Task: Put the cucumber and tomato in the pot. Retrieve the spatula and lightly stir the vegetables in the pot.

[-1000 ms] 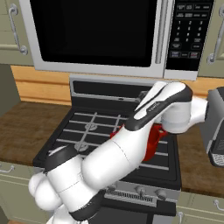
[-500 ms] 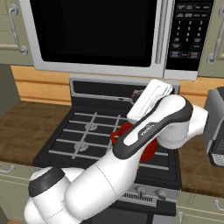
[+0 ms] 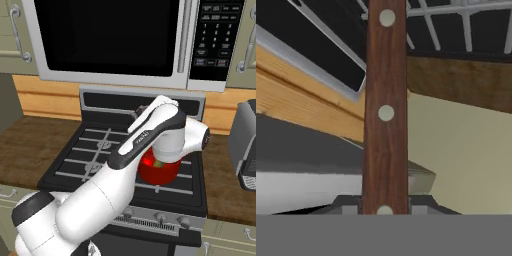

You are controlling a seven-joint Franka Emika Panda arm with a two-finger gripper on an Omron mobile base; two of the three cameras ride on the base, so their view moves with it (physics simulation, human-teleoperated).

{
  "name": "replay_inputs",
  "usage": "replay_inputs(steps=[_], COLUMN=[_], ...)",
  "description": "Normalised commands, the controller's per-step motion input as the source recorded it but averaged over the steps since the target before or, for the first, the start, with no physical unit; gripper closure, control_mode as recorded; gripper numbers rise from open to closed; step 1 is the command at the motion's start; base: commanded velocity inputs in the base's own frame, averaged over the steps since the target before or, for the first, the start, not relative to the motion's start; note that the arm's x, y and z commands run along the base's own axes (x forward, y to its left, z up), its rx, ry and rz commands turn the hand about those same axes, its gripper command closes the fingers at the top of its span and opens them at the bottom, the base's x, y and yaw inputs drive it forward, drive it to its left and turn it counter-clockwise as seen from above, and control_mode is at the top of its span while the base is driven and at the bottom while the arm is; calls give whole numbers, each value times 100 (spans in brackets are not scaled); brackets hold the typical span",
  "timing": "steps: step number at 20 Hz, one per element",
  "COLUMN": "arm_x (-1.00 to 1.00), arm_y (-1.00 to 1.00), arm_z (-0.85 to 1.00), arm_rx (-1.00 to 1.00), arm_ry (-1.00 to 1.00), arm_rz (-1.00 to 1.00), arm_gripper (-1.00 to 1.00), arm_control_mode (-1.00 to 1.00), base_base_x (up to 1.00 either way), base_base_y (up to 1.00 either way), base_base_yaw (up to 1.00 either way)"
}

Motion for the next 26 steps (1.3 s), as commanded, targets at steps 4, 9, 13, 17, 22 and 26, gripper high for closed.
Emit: replay_inputs(steps=[4,9,13,17,22,26], arm_x=[46,4,16,16,4,12], arm_y=[-5,-2,0,0,-1,0], arm_z=[-43,-29,-31,-21,-23,-28], arm_rx=[-2,-1,-4,-2,-4,-6], arm_ry=[11,3,8,12,10,7], arm_rz=[5,7,6,3,4,6], arm_gripper=[100,100,100,100,100,100], arm_control_mode=[-100,-100,-100,-100,-100,-100], base_base_x=[0,0,0,0,0,0], base_base_y=[0,0,0,0,0,0], base_base_yaw=[0,0,0,0,0,0])
